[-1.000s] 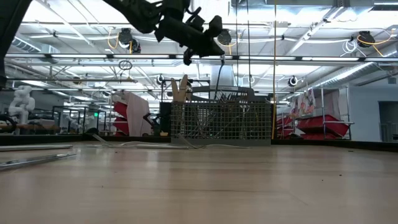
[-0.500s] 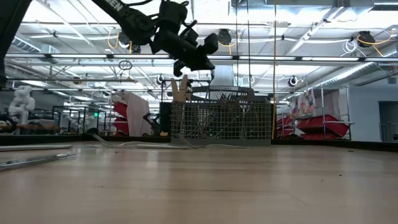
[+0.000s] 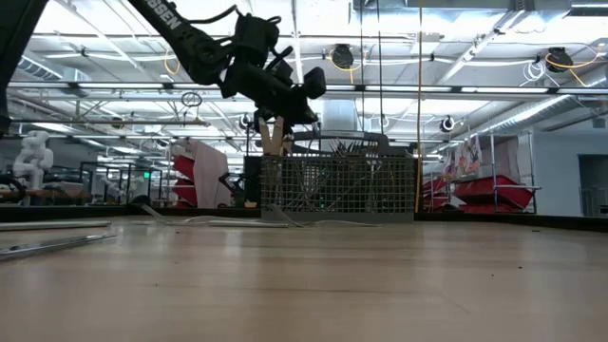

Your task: Sort silverware

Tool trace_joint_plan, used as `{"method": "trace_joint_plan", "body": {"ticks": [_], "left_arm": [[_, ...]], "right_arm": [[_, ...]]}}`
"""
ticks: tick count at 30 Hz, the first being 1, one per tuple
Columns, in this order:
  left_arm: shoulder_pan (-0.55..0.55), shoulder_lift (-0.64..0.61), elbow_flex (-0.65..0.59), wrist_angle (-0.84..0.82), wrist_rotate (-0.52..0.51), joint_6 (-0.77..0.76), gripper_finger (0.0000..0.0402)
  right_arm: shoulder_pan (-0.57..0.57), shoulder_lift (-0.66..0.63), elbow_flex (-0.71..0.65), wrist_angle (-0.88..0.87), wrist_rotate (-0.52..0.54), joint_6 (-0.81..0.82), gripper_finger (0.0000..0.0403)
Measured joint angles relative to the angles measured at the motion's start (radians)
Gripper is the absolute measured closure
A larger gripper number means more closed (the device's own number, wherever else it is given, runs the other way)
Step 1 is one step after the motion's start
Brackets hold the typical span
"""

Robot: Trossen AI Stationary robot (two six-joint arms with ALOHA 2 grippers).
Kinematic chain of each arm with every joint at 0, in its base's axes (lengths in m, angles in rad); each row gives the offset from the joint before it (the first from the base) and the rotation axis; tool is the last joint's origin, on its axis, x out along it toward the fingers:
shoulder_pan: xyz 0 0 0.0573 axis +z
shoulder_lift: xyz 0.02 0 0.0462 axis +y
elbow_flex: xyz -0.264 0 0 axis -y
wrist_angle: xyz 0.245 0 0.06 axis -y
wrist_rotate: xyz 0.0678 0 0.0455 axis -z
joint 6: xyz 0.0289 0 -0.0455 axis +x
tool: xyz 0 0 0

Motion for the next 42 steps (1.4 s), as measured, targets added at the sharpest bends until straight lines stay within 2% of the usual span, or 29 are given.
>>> {"method": "trace_joint_plan", "body": {"ticks": [6, 14, 21, 28, 33, 38, 42], "left_arm": [[-0.005, 0.000, 0.000, -0.019, -0.001, 0.003, 0.0399], [-0.006, 0.000, 0.000, -0.071, 0.066, 0.009, 0.0340], [-0.006, 0.000, 0.004, -0.060, 0.105, 0.039, 0.0313], [-0.015, -0.059, 0.139, -0.098, 0.223, 0.171, 0.0311], [-0.051, -0.137, 0.296, -0.339, 0.241, 0.337, 0.0310], [-0.110, -0.227, 0.431, -0.831, 0.241, 0.428, 0.0310], [-0.145, -0.296, 0.436, -1.178, 0.241, 0.407, 0.0310]], "right_arm": [[0.000, 0.000, 0.000, 0.000, -0.002, 0.001, 0.0293], [0.000, 0.000, 0.000, 0.001, -0.008, 0.003, 0.0293], [0.000, 0.000, 0.000, 0.001, -0.008, 0.003, 0.0293], [0.000, 0.000, 0.000, 0.001, -0.008, 0.004, 0.0293], [0.000, 0.000, 0.000, 0.001, -0.008, 0.004, 0.0293], [0.000, 0.000, 0.000, 0.001, -0.008, 0.010, 0.0293], [0.000, 0.000, 0.000, 0.000, -0.008, 0.011, 0.0293]]}}
